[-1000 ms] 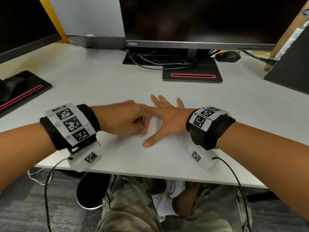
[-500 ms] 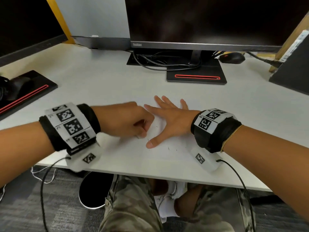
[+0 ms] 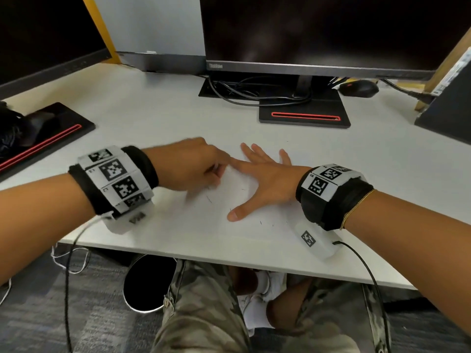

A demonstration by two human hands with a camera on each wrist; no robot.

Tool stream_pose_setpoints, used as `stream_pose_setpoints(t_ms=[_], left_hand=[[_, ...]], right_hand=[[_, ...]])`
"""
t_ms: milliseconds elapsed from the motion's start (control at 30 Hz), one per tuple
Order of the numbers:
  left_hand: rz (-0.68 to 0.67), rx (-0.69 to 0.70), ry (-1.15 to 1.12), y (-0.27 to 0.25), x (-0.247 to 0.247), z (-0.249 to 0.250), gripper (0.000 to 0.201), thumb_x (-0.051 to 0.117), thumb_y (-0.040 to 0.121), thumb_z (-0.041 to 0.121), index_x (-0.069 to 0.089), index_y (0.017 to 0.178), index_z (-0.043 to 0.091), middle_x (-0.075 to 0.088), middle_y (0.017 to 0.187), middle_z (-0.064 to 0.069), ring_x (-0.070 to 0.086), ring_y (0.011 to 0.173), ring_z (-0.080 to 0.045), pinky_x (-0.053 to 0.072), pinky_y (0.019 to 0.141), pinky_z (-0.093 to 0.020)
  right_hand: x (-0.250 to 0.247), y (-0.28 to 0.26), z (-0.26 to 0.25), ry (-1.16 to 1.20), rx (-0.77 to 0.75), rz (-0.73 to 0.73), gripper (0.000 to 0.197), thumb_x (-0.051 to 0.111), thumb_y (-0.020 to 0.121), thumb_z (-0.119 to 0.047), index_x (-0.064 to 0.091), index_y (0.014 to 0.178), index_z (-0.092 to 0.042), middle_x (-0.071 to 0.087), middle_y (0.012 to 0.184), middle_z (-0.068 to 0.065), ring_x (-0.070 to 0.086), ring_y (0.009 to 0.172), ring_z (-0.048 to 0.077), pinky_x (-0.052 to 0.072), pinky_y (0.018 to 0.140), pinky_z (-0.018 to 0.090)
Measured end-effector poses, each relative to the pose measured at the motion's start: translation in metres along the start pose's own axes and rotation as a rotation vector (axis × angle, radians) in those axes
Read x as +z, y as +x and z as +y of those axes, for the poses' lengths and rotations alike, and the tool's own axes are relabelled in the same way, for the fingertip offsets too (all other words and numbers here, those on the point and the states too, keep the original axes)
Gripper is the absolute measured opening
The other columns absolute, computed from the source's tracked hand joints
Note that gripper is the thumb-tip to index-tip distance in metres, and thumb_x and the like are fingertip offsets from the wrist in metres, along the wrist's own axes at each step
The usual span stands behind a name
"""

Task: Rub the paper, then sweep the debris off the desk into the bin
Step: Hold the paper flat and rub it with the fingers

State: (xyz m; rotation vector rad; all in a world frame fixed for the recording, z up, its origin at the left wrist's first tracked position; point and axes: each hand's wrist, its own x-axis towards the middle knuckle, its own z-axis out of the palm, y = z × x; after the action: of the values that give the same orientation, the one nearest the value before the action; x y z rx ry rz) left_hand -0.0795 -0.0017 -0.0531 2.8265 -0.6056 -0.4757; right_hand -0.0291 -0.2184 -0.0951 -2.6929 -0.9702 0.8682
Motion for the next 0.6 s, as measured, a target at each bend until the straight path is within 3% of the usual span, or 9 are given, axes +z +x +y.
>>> stream_pose_setpoints(t_ms=[100,233,333,400,533,600], left_hand=[[-0.053,0.065,-0.077,-0.002,0.013,0.009,0.012,0.068,0.097,0.025,0.064,0.086,0.028,0.067,0.071,0.011,0.061,0.067,-0.004,0.044,0.064,-0.017],[0.055,-0.062,0.043,0.004,-0.001,-0.013,0.018,0.063,0.099,0.020,0.059,0.083,0.029,0.066,0.076,0.011,0.058,0.076,-0.009,0.043,0.070,-0.026],[-0.037,0.071,-0.061,0.001,0.011,0.011,0.020,0.066,0.098,0.022,0.057,0.082,0.031,0.062,0.069,0.019,0.057,0.066,-0.003,0.040,0.063,-0.015],[-0.057,0.072,-0.076,0.001,0.013,0.011,0.018,0.068,0.098,0.024,0.060,0.083,0.029,0.063,0.070,0.016,0.058,0.066,-0.003,0.041,0.063,-0.015],[0.049,-0.073,0.080,0.010,-0.006,-0.008,0.015,0.065,0.097,0.025,0.059,0.084,0.029,0.066,0.077,0.009,0.062,0.077,-0.016,0.051,0.071,-0.031],[-0.034,0.025,-0.003,0.012,0.001,0.007,0.010,0.068,0.097,0.025,0.063,0.088,0.028,0.065,0.074,0.011,0.061,0.072,-0.006,0.048,0.069,-0.022]], right_hand=[[0.000,0.000,0.000,0.009,0.004,-0.006,0.138,0.074,0.061,-0.094,-0.012,0.163,-0.057,-0.032,0.172,-0.015,-0.038,0.153,0.005,-0.025,0.121,0.063],[-0.001,-0.001,-0.001,-0.015,0.010,-0.005,0.138,0.073,0.062,-0.094,-0.013,0.163,-0.056,-0.032,0.172,-0.014,-0.038,0.153,0.006,-0.025,0.121,0.063],[0.000,0.000,0.000,0.006,-0.002,0.001,0.138,0.074,0.061,-0.093,-0.012,0.162,-0.058,-0.032,0.172,-0.014,-0.038,0.153,0.005,-0.025,0.121,0.063],[0.000,0.000,0.000,0.010,0.005,-0.004,0.138,0.074,0.061,-0.093,-0.012,0.162,-0.058,-0.032,0.172,-0.015,-0.038,0.153,0.004,-0.026,0.121,0.063],[0.000,-0.001,-0.001,-0.007,0.010,-0.001,0.137,0.073,0.062,-0.094,-0.012,0.163,-0.056,-0.033,0.171,-0.014,-0.038,0.153,0.005,-0.025,0.121,0.063],[0.000,-0.001,-0.002,0.005,-0.002,0.001,0.136,0.075,0.061,-0.093,-0.008,0.163,-0.057,-0.033,0.172,-0.014,-0.038,0.153,0.005,-0.025,0.121,0.063]])
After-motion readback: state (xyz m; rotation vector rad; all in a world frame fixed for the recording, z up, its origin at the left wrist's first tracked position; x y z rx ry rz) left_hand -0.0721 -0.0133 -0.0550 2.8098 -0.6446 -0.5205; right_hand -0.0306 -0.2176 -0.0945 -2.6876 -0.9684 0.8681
